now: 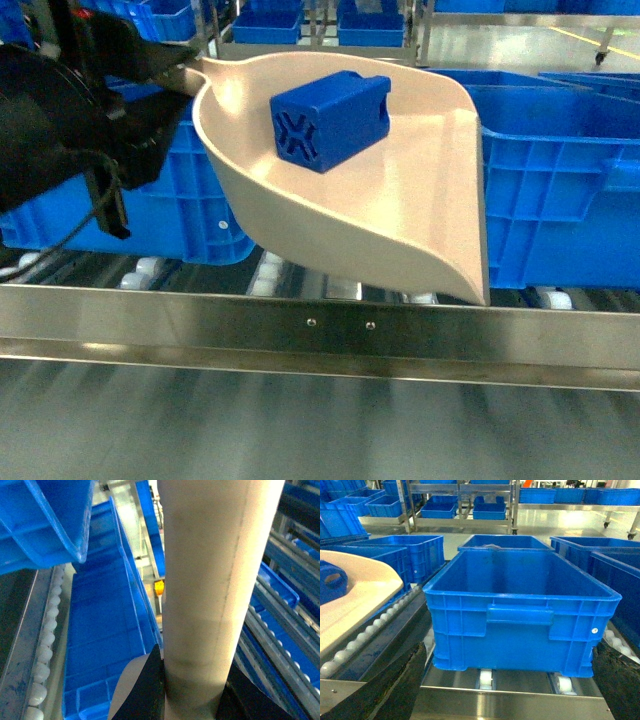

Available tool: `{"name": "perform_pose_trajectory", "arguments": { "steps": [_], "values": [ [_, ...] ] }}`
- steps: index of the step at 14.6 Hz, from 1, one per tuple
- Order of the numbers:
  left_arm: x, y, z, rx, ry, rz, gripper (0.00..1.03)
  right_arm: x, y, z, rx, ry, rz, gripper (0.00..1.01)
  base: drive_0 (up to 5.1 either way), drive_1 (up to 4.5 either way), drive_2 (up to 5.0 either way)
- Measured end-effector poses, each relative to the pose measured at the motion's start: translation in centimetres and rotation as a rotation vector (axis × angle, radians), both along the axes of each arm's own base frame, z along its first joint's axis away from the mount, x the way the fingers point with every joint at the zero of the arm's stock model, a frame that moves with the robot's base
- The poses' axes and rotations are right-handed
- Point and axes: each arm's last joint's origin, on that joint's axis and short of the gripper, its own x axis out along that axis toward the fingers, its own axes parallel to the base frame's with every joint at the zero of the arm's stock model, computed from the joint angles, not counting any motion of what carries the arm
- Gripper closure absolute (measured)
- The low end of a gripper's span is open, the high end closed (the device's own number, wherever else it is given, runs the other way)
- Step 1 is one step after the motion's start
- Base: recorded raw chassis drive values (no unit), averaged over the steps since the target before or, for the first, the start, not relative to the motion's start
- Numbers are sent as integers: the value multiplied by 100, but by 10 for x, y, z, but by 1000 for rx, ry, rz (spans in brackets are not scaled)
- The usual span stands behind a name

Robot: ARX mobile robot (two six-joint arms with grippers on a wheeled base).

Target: Place part in tray to right shelf

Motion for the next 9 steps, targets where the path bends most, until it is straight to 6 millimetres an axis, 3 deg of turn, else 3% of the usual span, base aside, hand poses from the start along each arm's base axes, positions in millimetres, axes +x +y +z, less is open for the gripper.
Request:
{"name": "perform_pose_trajectory", "arguments": {
  "steps": [3,6,9],
  "values": [
    [6,32,58,-10,-59,201,86,0,0,0,0,0,0,3,0,0,0],
    [38,62,70,105,77,503,86,0,0,0,0,0,0,3,0,0,0],
    [72,85,100,286,17,800,86,0,0,0,0,0,0,3,0,0,0]
  ]
}}
